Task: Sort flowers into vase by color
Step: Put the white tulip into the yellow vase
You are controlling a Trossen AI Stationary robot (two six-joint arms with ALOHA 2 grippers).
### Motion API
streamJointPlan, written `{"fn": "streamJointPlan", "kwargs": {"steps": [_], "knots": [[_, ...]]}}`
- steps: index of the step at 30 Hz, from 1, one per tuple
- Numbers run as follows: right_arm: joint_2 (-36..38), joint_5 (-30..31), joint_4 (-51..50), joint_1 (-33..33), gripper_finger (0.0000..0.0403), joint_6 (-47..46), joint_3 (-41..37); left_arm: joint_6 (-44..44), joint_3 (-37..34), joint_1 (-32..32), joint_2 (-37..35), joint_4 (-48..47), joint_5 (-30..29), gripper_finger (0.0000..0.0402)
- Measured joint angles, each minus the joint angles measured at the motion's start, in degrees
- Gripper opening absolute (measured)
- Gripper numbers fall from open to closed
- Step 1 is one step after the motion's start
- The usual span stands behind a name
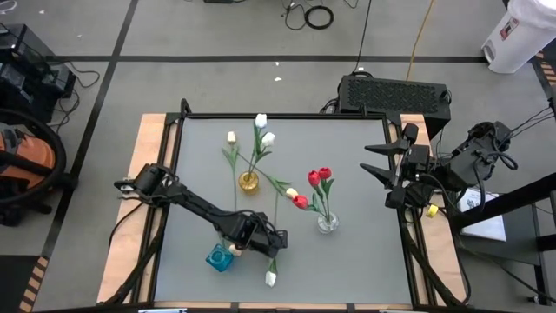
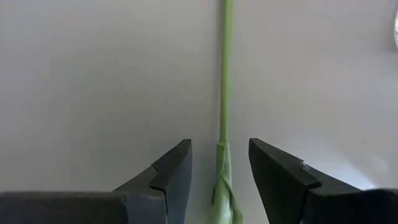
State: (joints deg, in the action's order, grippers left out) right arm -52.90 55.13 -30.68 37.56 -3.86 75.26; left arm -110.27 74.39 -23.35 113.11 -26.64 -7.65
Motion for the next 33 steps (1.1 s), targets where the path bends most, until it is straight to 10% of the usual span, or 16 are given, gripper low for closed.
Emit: {"fn": "streamJointPlan", "kwargs": {"steps": [33], "knots": [[0.02, 0.00, 0.00, 0.00, 0.0196, 0.00, 0.00, -0.45, 0.01, -0.68, 2.03, 6.25, 4.61, 0.0166]]}}
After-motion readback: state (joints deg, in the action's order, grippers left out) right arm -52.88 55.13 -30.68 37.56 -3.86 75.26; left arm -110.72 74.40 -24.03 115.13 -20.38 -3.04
